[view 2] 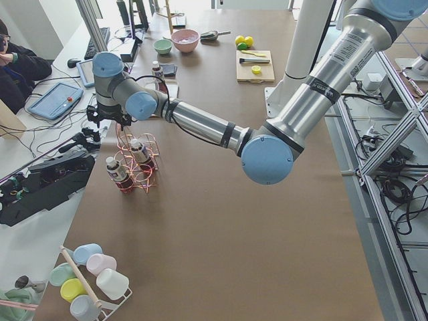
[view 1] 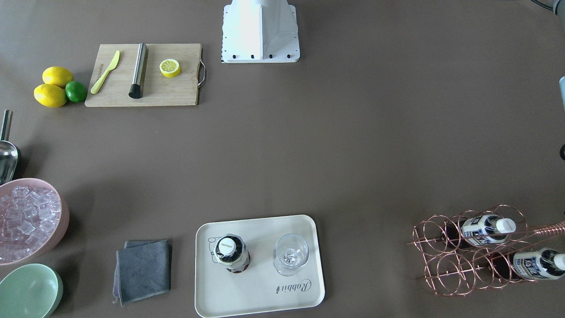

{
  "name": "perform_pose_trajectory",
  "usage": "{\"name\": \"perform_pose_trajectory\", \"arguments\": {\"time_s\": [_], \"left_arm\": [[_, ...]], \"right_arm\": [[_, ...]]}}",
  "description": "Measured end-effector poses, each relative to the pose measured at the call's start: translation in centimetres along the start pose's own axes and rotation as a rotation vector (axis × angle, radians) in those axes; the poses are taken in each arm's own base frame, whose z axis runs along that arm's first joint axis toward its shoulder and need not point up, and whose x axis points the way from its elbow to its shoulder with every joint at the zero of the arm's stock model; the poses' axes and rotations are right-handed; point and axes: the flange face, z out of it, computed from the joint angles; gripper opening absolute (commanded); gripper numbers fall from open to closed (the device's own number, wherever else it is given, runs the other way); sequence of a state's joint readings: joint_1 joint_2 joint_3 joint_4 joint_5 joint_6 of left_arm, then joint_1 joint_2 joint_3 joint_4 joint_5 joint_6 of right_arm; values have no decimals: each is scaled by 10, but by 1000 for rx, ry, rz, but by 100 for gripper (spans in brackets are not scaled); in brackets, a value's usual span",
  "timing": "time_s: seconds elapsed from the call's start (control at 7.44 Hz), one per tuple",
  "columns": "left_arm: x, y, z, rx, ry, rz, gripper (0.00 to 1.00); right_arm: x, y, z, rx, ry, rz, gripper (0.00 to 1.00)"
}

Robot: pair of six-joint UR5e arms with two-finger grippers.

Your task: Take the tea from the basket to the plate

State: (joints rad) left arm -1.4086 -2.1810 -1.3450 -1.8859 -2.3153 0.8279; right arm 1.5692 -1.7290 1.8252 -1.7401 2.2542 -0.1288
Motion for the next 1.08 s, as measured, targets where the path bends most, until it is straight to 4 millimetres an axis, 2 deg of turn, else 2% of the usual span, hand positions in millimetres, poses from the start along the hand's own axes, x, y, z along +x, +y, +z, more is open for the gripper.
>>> {"name": "perform_pose_trajectory", "arguments": {"time_s": [0.54, 0.67, 0.81, 0.94, 1.08], "left_arm": [[2, 3, -4, 5, 0, -21, 98], [1, 11, -17, 13, -10, -42, 98], [3, 32, -39, 46, -6, -105, 98], [9, 61, -63, 89, 10, -230, 98], [22, 81, -82, 118, 16, -382, 98]], "right_arm": [[0, 0, 1, -1, -2, 1, 100], [1, 0, 1, -1, -3, 2, 100], [1, 2, 0, 1, -4, 4, 100], [1, 5, -1, 3, -7, 5, 100], [0, 7, -1, 1, -11, 8, 100]]}}
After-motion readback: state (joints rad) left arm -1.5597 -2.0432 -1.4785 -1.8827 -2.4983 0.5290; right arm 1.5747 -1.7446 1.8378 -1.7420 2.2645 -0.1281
